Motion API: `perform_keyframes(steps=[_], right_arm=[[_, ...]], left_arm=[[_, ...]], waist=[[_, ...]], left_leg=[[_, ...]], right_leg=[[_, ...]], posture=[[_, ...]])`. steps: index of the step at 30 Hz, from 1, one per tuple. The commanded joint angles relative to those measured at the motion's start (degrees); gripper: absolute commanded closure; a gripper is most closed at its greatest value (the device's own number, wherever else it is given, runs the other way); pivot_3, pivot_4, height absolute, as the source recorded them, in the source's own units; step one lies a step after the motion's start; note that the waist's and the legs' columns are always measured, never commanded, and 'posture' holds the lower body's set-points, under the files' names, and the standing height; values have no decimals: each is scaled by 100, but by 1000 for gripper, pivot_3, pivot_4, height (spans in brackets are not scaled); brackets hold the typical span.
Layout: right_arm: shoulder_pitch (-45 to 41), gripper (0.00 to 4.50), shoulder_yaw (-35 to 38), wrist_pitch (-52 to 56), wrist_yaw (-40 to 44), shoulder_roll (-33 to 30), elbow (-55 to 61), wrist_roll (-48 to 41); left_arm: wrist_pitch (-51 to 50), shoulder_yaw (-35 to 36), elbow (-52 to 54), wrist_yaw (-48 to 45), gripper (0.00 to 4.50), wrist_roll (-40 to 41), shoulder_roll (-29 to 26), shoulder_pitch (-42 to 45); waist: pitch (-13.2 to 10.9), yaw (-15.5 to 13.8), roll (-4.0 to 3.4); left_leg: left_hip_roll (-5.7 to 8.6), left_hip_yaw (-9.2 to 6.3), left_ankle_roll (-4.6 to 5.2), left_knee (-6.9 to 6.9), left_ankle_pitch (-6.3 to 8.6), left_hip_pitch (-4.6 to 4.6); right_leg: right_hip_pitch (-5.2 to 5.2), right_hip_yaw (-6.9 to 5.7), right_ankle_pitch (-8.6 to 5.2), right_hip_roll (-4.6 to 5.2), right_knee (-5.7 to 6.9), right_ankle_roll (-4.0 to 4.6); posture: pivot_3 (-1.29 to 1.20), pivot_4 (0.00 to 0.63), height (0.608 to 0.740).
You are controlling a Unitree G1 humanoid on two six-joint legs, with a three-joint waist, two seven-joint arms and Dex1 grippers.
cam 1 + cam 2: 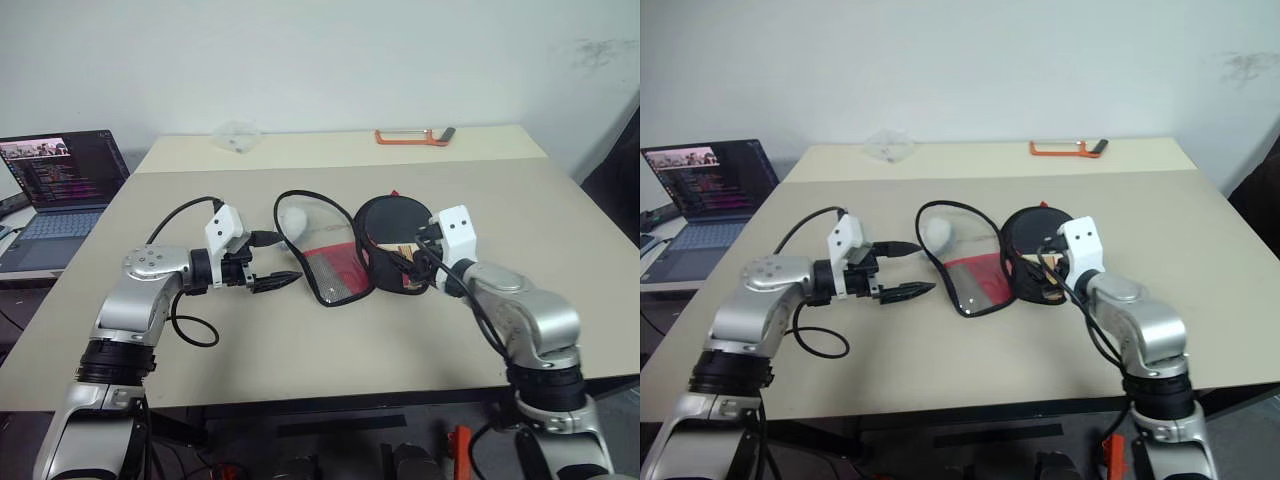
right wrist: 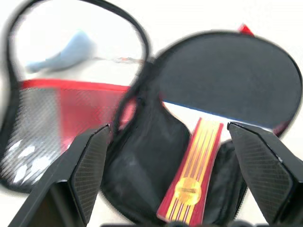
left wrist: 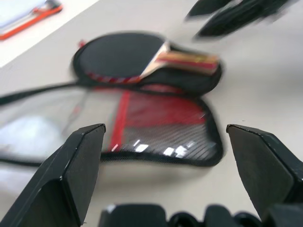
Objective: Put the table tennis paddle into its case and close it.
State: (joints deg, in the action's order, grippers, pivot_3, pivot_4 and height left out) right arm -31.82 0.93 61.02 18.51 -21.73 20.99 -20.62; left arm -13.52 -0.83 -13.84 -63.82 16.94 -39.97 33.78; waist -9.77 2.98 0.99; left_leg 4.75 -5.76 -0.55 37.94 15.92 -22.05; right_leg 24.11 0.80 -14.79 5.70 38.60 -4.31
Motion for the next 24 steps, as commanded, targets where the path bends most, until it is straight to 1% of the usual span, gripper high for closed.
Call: perform_keyframes(steps=[1, 2, 3, 5, 9, 12, 13, 15, 16, 19, 21, 24], right_arm=[[53, 151, 412, -83, 1025, -670, 785, -718], [126, 151, 534, -71, 1351, -926, 953, -949], [205, 127, 722, 14, 1684, -1183, 1125, -1259], [329, 115, 1014, 122, 2061, -1541, 1335, -1734], [465, 115, 1387, 307, 2342, -1969, 1467, -2342], [528, 115, 1424, 275, 2347, -2147, 1454, -2487], [557, 115, 1402, 230, 2308, -2193, 1434, -2467], [621, 115, 1361, 154, 2212, -2222, 1404, -2412], [657, 115, 1337, 116, 2172, -2231, 1405, -2375], [785, 115, 1370, 78, 2097, -2269, 1450, -2387], [847, 115, 1407, 63, 2054, -2305, 1474, -2427], [947, 115, 1622, 84, 2028, -2412, 1502, -2523]], left_arm=[[385, 25, -565, 327, 0, -370, 29, 147], [513, -53, -760, 376, 0, -523, 28, 176], [587, -112, -961, 377, 183, -617, 50, 215], [714, -205, -1320, 413, 652, -783, 106, 311], [1155, -393, -2240, 717, 2094, -1233, 305, 666], [1319, -391, -2781, 922, 3162, -1334, 584, 984], [1376, -412, -2922, 959, 3482, -1357, 728, 1100], [1470, -451, -3274, 1110, 4263, -1395, 1114, 1392], [1513, -432, -3434, 1148, 4487, -1374, 1294, 1521], [1501, -338, -3780, 1134, 4487, -1257, 1783, 2026], [1511, -306, -3886, 1052, 4487, -1221, 1969, 2281], [1403, -273, -3854, 896, 4487, -1076, 2382, 2776]], waist=[[-1, -10, 2], [-1, -27, 2], [-1, -53, 3], [-4, -81, 7], [-8, -119, 17], [-14, -151, 30], [-16, -153, 35], [-21, -164, 43], [-22, -172, 46], [-28, -216, 57], [-32, -235, 64], [-33, -240, 66]], left_leg=[[-3, -1, 0, 0, 0, 0], [-5, -1, 1, -1, 0, 0], [-5, -2, 1, -1, 1, -1], [-9, -2, 3, -2, 3, -2], [-16, -2, 10, 0, 7, -5], [-21, -15, 10, 2, 7, -4], [-20, -17, 10, 3, 7, -4], [-19, -16, 11, 3, 8, -5], [-18, -15, 11, 4, 8, -7], [-18, -16, 10, 5, 8, -13], [-18, -22, 10, 8, 8, -28], [-17, -18, -9, 20, -3, -67]], right_leg=[[-2, -4, 0, -1, -3, 0], [-2, -5, 0, -4, -4, 0], [-3, -6, 0, -4, -6, 0], [-8, -13, 0, -5, -17, 0], [-13, -19, 5, -8, -31, 6], [-34, -39, 11, -10, -52, 7], [-38, -42, 12, -10, -58, 5], [-40, -42, 13, -8, -61, 4], [-40, -41, 14, -6, -62, 3], [-38, -45, 14, -6, -66, 2], [-33, -53, 14, -6, -68, 2], [6, -50, 16, -6, -57, 3]], posture=[[0, 150, 740], [0, 150, 740], [0, 150, 740], [0, 150, 740], [0, 150, 740], [0, 150, 740], [0, 150, 740], [0, 150, 740], [0, 150, 740], [0, 150, 740], [0, 150, 740], [0, 150, 740]])
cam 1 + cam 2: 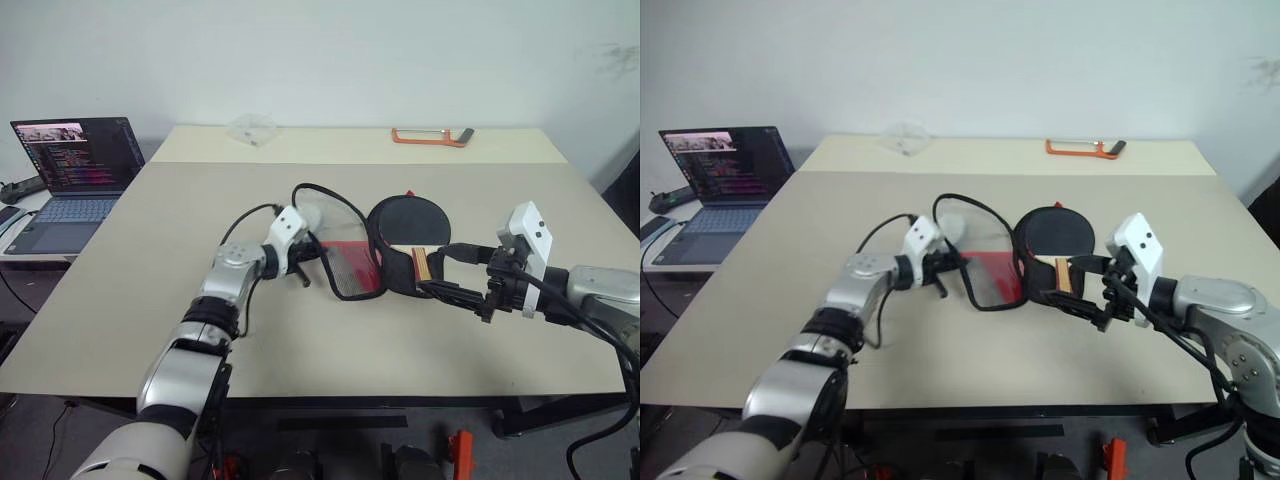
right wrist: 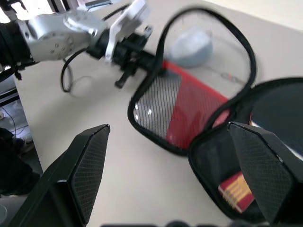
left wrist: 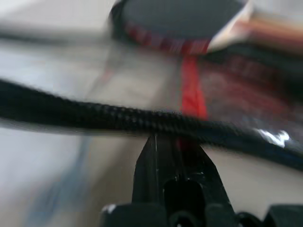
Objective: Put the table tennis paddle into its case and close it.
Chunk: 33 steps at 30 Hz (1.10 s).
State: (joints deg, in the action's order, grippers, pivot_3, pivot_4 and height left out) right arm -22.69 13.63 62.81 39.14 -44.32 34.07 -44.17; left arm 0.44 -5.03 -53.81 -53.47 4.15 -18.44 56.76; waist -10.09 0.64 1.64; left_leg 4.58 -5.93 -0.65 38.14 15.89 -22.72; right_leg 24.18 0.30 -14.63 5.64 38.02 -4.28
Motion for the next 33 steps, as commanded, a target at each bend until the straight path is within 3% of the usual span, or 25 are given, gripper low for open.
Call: perform_keyframes(steps=[1, 10, 18, 25, 33], right_arm=[[60, 115, 431, -84, -44, -192, 189, -198], [524, 115, 1374, 25, -218, -781, 23, -305], [331, 57, 769, -62, -951, -298, -493, -25], [-875, 57, -472, -845, -2035, 940, -2805, 1441], [-1619, 57, -906, -1660, -2101, 1667, -4691, 2271]], left_arm=[[-36, 158, 146, -189, 4487, 245, 336, 595], [243, 64, -672, -45, 4487, 42, 1384, 1429], [425, 212, -709, -341, 4497, 80, 1112, 1177], [-376, 413, 1364, -1799, 4497, 870, 185, -30], [-1595, 468, 3899, -1847, 4497, 1401, -770, -1195]], waist=[[-1, -20, 2], [-3, -52, 5], [-3, -1, 5], [-1, 126, 1], [2, 120, -3]], left_leg=[[0, -2, -1, 1, 0, -3], [4, -1, 3, 0, 1, -5], [-7, 14, 10, 0, 4, 13], [-11, 25, -2, -3, -2, 22], [-10, 23, -6, -4, -2, 7]], right_leg=[[0, -3, 0, 0, -2, 0], [-6, -10, 0, 3, -9, -1], [-7, 10, 3, -9, 7, 3], [0, 31, 9, -15, 10, 6], [13, 32, 10, -12, -2, 7]], posture=[[0, 150, 740], [0, 150, 740], [0, 150, 740], [0, 150, 740], [0, 150, 740]])
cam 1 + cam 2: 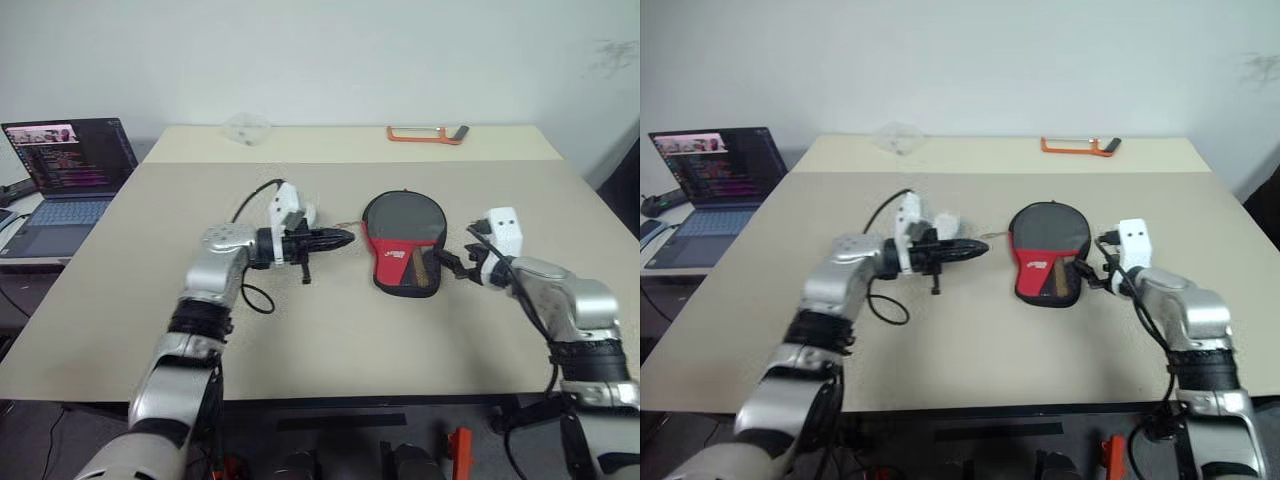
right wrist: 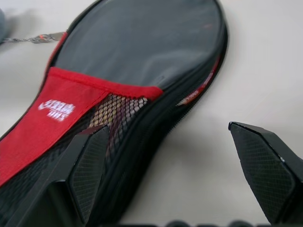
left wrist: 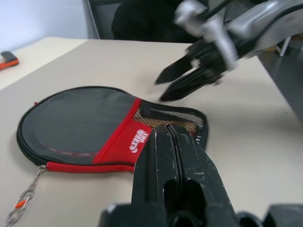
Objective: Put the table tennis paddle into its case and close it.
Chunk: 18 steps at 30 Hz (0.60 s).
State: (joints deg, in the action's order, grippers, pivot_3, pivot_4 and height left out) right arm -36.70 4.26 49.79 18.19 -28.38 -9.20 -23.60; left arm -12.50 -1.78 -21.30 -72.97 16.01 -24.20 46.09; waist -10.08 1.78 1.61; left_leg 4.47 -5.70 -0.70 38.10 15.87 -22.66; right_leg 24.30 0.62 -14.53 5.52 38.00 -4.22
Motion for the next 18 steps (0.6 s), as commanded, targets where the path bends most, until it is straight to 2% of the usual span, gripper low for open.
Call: perform_keyframes(steps=[1, 7, 12, 18], right_arm=[[-287, 57, 20, -437, 9, 132, -571, 278], [-401, 57, -208, -777, 279, 129, -1184, 720], [-473, 57, -537, -702, 930, 57, -1284, 837], [-950, 57, -623, -880, 1145, 387, -2208, 1029]], left_arm=[[-401, 176, 802, 154, 4497, 254, -286, -207], [-647, 217, 1173, 449, 4497, 359, -506, -361], [-703, 245, 1233, 560, 4497, 389, -555, -336], [-656, 189, 1176, 620, 4497, 373, -529, -278]], waist=[[0, 4, 0], [1, 5, -2], [3, 11, -4], [6, 106, -7]], left_leg=[[0, 1, 0, 1, 0, 1], [-1, -1, 0, 5, -1, 6], [-2, 1, 0, 5, -1, 10], [-7, 5, 0, 3, -1, 20]], right_leg=[[0, 1, 0, 0, 1, 0], [-5, -2, 2, -3, 8, 1], [-8, -1, 2, -5, 8, 1], [-12, 7, 5, -12, 9, 6]], posture=[[0, 150, 740], [0, 150, 740], [0, 150, 740], [0, 150, 740]])
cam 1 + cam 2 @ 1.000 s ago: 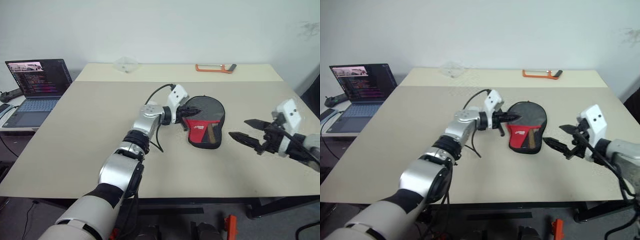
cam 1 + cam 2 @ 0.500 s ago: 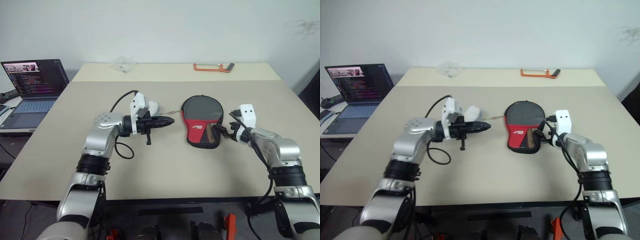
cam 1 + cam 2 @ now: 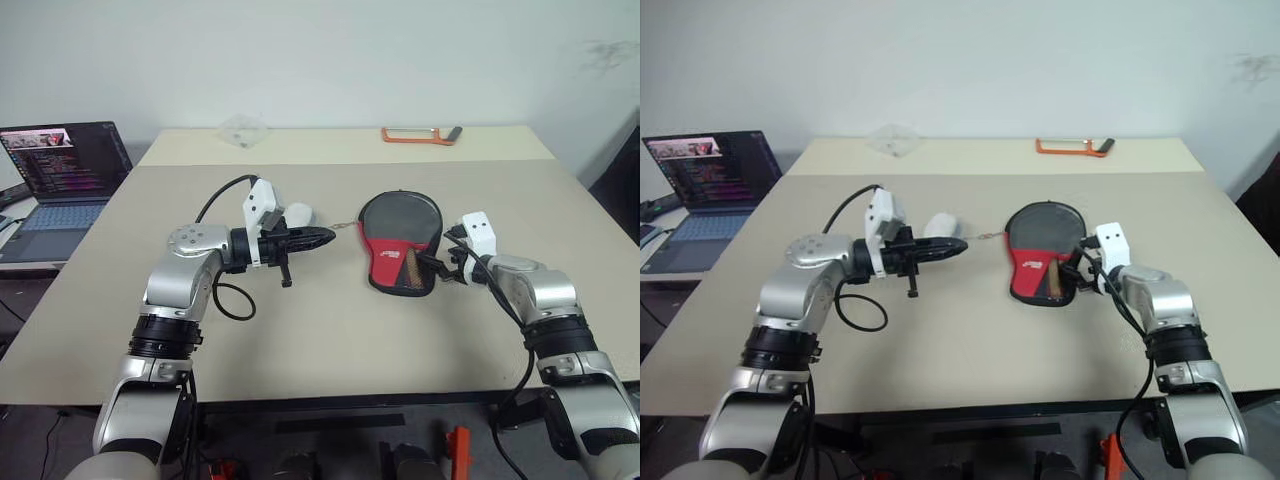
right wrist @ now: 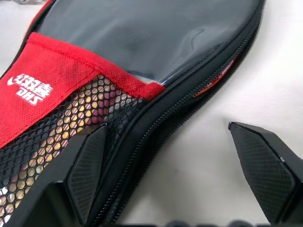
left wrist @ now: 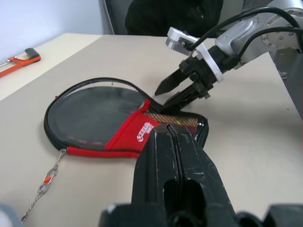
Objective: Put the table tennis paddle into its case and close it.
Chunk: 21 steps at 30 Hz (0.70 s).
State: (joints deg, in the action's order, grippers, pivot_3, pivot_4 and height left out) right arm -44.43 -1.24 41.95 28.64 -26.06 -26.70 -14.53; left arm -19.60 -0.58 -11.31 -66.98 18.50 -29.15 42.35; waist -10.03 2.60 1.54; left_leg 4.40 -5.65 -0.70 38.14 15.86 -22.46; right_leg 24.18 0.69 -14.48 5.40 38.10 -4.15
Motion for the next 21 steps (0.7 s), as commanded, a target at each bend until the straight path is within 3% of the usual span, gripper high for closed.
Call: perform_keyframes(steps=[1, 7, 14, 21], right_arm=[[-272, 449, -62, -144, 86, 214, -695, 162], [-615, 2291, -50, -420, 164, 413, -1611, 378], [-716, 4404, 100, -207, 469, 672, -1590, 148], [-738, 4468, 368, 390, 734, 1000, -905, -284]], left_arm=[[62, 59, 171, 30, 4500, 123, -31, 105], [87, 35, 183, 32, 4500, 113, -80, 93], [-183, 92, 415, -255, 4500, 325, -429, -207], [-746, 5, 1201, -1208, 4500, 885, -1236, -1110]], waist=[[1, 50, 0], [4, 83, 1], [5, 103, 0], [4, 219, -2]], left_leg=[[-1, 0, 0, 0, 0, 3], [-8, 6, -2, -5, -1, 46], [-12, 6, 13, -6, 7, 104], [-19, 10, 9, -21, 7, 97]], right_leg=[[-1, 1, 1, -2, 0, 1], [-27, 17, 11, -14, 3, 9], [-80, 24, 22, -22, -1, 9], [-61, 31, 23, -27, -4, 12]], posture=[[0, 150, 740], [0, 150, 740], [0, 150, 740], [0, 150, 740]])
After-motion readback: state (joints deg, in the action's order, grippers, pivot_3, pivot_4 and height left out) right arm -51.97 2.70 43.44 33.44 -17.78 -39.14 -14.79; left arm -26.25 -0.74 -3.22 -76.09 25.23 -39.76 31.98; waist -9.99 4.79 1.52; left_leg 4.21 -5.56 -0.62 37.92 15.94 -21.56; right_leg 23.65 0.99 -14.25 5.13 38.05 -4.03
